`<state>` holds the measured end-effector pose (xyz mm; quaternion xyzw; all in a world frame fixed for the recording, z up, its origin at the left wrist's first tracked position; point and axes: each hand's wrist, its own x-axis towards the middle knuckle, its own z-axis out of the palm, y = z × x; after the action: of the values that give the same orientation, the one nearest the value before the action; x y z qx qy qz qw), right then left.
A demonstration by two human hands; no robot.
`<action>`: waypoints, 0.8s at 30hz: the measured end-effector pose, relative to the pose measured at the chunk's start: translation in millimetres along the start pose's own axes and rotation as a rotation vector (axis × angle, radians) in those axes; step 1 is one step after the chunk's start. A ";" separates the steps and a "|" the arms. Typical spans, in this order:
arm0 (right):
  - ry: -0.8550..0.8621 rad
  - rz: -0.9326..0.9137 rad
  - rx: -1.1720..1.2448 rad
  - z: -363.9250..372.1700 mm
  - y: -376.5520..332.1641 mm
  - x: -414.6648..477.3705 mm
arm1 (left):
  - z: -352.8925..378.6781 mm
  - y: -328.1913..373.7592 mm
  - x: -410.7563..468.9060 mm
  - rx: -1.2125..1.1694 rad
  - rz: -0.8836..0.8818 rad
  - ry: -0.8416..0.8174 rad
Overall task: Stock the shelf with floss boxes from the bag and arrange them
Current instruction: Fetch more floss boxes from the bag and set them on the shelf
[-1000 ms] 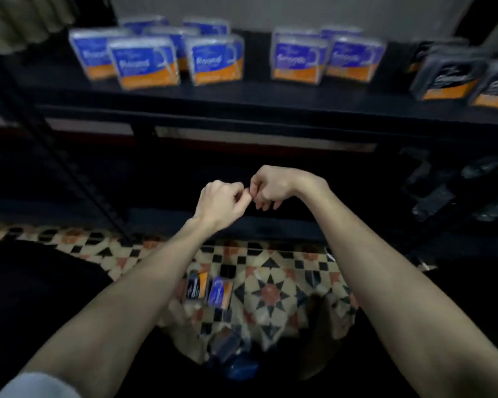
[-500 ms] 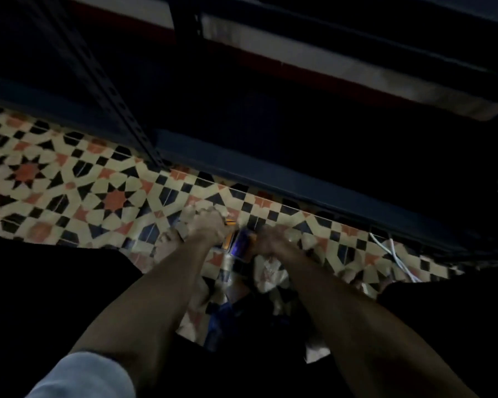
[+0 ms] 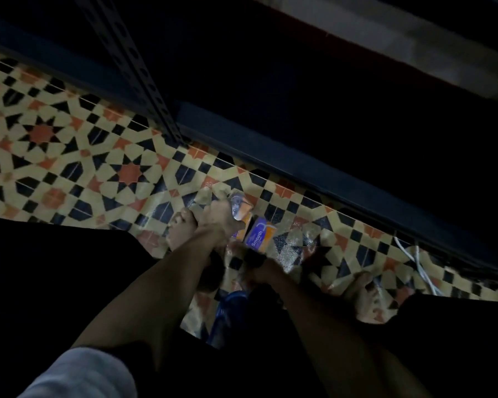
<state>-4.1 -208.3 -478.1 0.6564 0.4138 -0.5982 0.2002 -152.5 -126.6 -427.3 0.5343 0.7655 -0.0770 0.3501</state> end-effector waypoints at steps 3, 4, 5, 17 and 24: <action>-0.110 0.069 0.178 -45.7 -8.7 -11.1 | -13.6 -2.6 -0.6 -0.025 0.073 0.015; -0.144 0.078 0.186 -62.6 -6.3 -13.0 | -20.1 -1.1 -0.8 -0.054 0.088 -0.005; -0.155 0.064 0.196 -80.1 -11.9 -30.5 | -26.4 0.4 0.9 -0.092 0.102 -0.042; -0.630 -0.659 1.096 -177.8 -10.2 -197.2 | -155.7 65.0 -75.4 -0.409 0.446 -0.346; -0.782 -1.089 0.831 -239.3 12.5 -290.3 | -231.1 112.2 -169.3 -0.343 0.742 -0.358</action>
<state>170.8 -122.3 -156.2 0.1242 0.3192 -0.9052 -0.2516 -128.5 -95.5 -122.2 0.6851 0.4511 0.0906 0.5648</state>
